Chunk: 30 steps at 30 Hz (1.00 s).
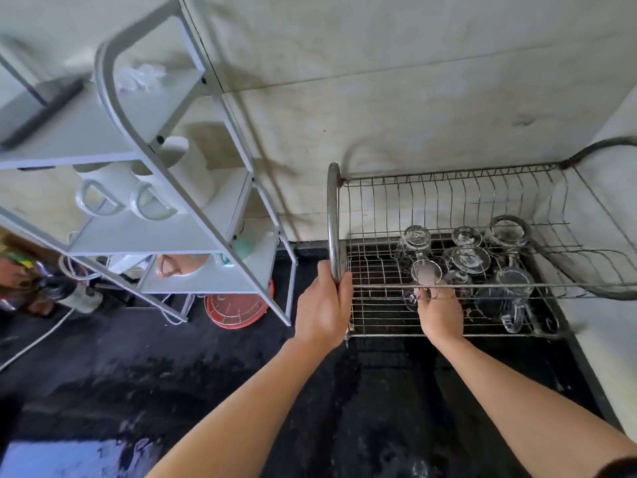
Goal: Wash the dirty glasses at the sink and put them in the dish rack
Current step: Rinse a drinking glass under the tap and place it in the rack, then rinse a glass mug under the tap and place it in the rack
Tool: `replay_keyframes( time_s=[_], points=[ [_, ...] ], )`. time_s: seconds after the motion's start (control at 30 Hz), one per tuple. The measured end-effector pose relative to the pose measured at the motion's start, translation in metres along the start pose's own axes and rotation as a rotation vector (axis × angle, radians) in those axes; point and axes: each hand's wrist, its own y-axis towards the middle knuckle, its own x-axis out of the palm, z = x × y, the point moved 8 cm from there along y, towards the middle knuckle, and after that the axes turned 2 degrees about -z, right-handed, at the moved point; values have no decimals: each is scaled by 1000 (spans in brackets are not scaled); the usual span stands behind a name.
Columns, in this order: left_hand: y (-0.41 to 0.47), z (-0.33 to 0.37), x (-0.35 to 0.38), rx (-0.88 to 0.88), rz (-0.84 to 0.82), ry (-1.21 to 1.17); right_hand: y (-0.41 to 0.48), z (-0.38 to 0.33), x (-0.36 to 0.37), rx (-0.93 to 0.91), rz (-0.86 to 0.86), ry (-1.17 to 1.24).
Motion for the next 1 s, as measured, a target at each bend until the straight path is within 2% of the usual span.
replay_keyframes(
  time_s=[0.13, 0.27, 0.43, 0.67, 1.0],
  points=[
    [0, -3, 0, 31, -31, -2, -3, -2, -2, -2, -64, -51],
    [-7, 0, -8, 122, -86, 32, -30, -5, -19, -45, 34, -213],
    [-54, -60, -33, 82, -210, 248, -97, -35, -3, -132, 34, -212],
    [-167, -207, -162, -156, -146, 389, -236, -128, 121, -296, -152, -180],
    [-345, -370, -393, -521, 201, 430, -439, -327, 321, -727, -527, -210]
  ],
)
